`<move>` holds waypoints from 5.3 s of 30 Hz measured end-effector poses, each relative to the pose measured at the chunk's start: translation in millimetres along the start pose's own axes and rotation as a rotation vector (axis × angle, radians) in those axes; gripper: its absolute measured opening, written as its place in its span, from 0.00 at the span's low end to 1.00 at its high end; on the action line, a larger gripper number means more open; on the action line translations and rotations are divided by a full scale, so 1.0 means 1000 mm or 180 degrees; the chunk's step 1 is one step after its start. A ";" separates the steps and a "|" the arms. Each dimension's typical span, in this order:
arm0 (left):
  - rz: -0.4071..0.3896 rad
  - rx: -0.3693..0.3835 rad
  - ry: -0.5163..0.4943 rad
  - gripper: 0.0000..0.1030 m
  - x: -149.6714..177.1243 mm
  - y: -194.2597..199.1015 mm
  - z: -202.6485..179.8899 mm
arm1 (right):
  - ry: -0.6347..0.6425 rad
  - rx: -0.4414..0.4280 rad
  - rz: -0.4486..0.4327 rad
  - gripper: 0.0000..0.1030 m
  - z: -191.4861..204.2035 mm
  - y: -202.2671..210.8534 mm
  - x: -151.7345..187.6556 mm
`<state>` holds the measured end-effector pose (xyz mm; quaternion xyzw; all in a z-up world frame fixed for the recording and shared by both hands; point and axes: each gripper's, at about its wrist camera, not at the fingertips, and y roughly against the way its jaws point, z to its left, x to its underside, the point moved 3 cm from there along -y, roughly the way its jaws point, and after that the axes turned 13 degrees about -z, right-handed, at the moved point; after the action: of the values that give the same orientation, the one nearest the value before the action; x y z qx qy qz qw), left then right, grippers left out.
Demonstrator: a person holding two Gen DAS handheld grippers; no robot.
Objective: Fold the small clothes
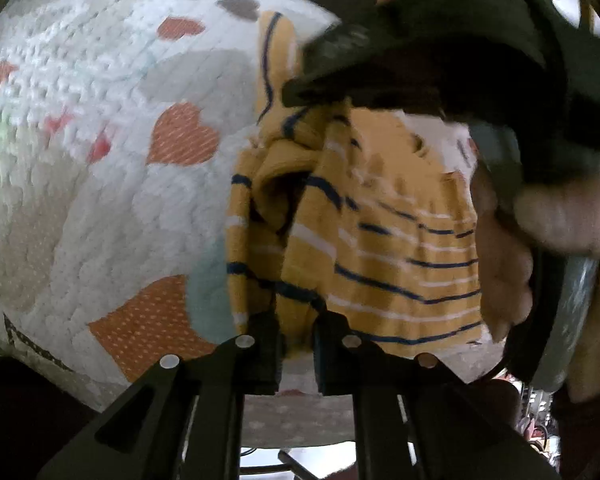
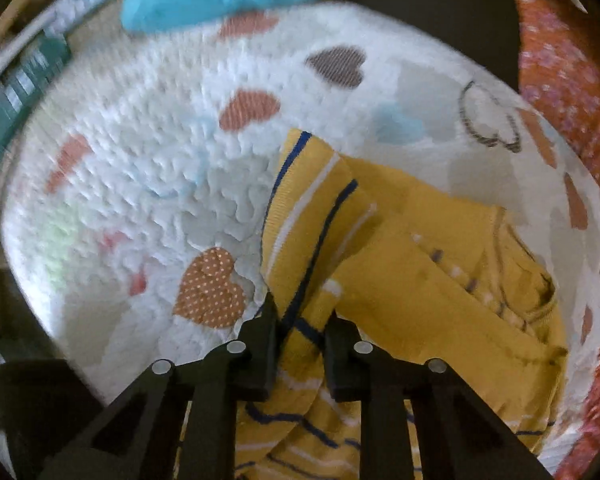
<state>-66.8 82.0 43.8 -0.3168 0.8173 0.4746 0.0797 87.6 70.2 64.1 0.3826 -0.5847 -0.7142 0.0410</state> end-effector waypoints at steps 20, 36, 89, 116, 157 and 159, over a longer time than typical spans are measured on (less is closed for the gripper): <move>0.0677 0.0224 -0.1285 0.11 0.091 -0.092 -0.236 | -0.2147 -0.0467 -0.0911 0.18 -0.276 0.116 0.157; 0.0586 0.0093 -0.0951 0.38 0.056 -0.067 -0.199 | -0.2524 -0.0127 -0.1833 0.22 -0.320 0.155 0.208; 0.0006 -0.0782 -0.0549 0.49 0.014 -0.042 -0.127 | -0.1632 0.0053 -0.1183 0.28 -0.215 0.152 0.223; 0.0165 -0.0612 -0.0541 0.50 0.008 -0.069 -0.147 | -0.2071 0.0189 -0.0802 0.06 -0.250 0.129 0.264; -0.0504 -0.1240 -0.1280 0.66 0.005 -0.038 -0.175 | -0.2284 0.0164 -0.1681 0.46 -0.290 0.149 0.218; -0.0698 -0.1419 -0.1460 0.67 0.004 -0.028 -0.182 | -0.2361 0.0232 -0.1781 0.48 -0.296 0.157 0.221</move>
<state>-22.5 -79.3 119.7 -0.2975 0.6153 0.6891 0.2409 47.0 -328.8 82.5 0.2455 -0.4590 -0.7653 -0.3786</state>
